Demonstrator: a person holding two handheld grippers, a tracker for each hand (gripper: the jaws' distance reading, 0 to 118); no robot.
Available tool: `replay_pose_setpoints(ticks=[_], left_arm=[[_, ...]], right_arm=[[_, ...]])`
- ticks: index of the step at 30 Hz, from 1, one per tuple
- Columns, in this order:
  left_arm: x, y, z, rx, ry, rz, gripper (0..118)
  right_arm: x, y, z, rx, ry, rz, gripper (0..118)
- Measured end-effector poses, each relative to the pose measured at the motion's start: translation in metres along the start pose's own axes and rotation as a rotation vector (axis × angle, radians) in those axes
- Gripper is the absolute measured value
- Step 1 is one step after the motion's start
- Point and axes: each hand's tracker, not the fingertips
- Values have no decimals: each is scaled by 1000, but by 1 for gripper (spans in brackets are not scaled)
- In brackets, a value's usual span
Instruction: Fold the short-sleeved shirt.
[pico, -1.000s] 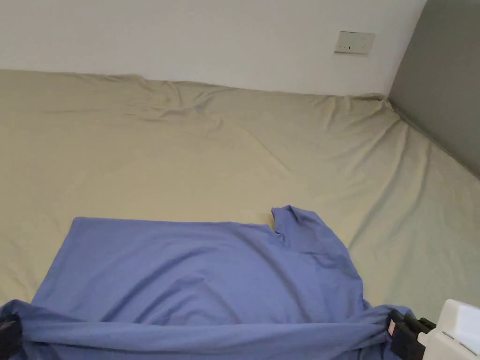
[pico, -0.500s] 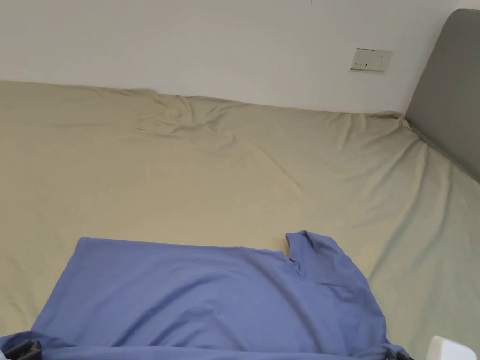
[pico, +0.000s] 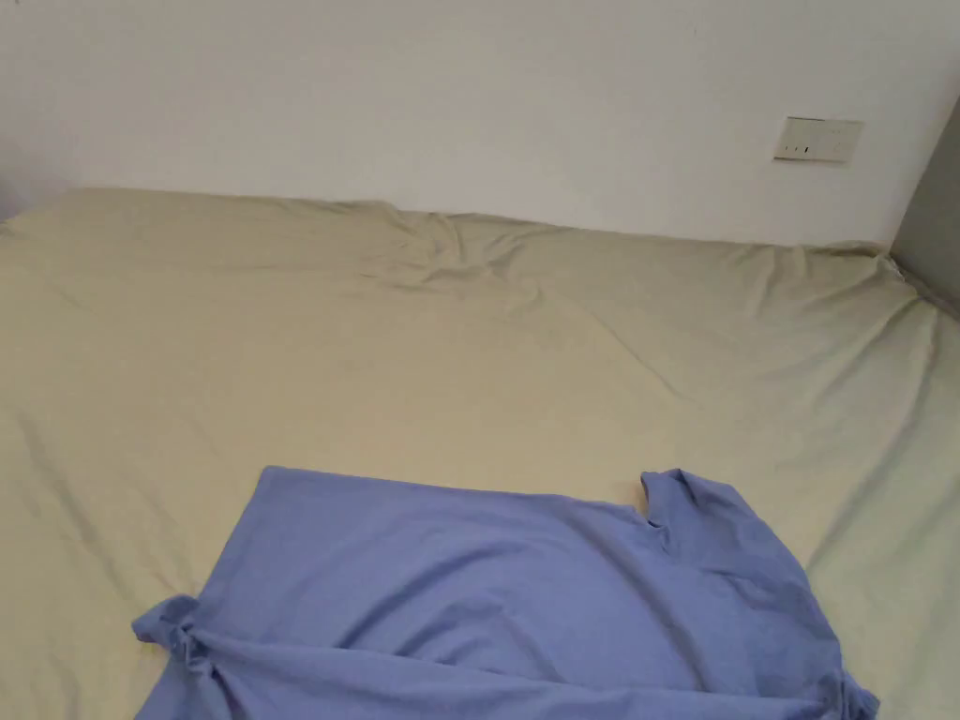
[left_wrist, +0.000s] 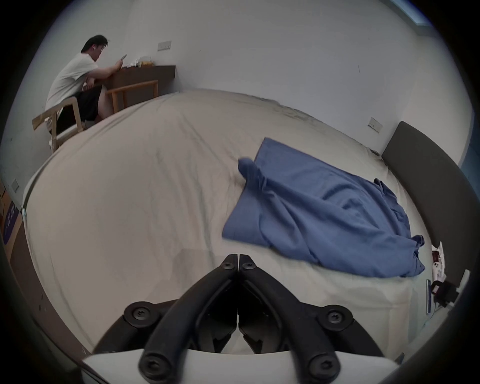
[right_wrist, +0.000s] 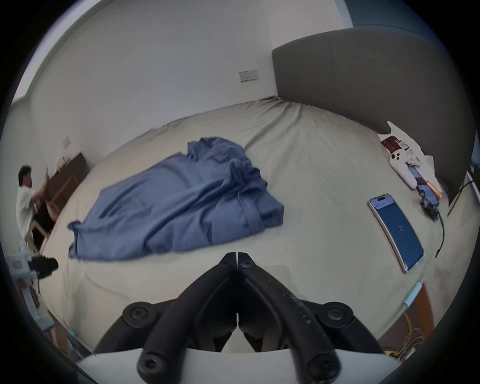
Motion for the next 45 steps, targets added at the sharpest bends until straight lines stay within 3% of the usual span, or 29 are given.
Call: replay_pose_setpoints(ticks=[2,7,11,12,17,20,22,24,28,31,32,35,36,37,42,43,45], left_arm=[[-3,-6,0,-18,3,8,0],[-4,-2,-14,-37,-17,21,3],[-6,18,-45,-73,-32,35,81],[-4,20,-51,-68,-20,30,86],[-2,35,-79,-14,1,-22,86],[2,37,-103,-127,8,-66,89],[9,36,-98,-66,24,-161,79],[12,38,-93,-82,17,-171,36],[21,33,-80,-81,-51,-169,7],[29,25,-82,-65,3,-264,7],[29,24,-83,-69,5,-268,7],[27,26,-84,-73,-3,-230,7],[24,26,-85,-75,-10,-205,7],[22,26,-85,-76,-19,-180,7],[12,26,-85,-73,-51,-75,7],[11,26,-85,-75,-53,-72,7],[11,28,-86,-81,-53,-75,7]], right_arm=[[-6,-9,4,-8,-5,32,2],[-7,-18,-1,-51,26,-21,2],[-12,-14,-3,-54,33,-27,2],[-14,-12,-3,-56,43,-28,2],[-18,-4,-5,-56,75,-30,2],[-20,0,-8,-56,78,-26,2],[-19,0,-11,-59,73,-28,2],[-18,-1,-15,-70,71,-43,2],[-16,-1,-24,-81,55,-47,2],[-13,5,-33,-25,-40,-67,4],[-10,7,-36,2,-62,-89,17],[4,18,-53,30,-28,-149,81],[8,22,-60,13,-9,-159,93],[11,26,-66,-5,3,-156,97],[11,36,-94,-48,-88,40,94],[11,36,-99,-54,-89,51,91],[15,40,-109,-75,-58,33,73]])
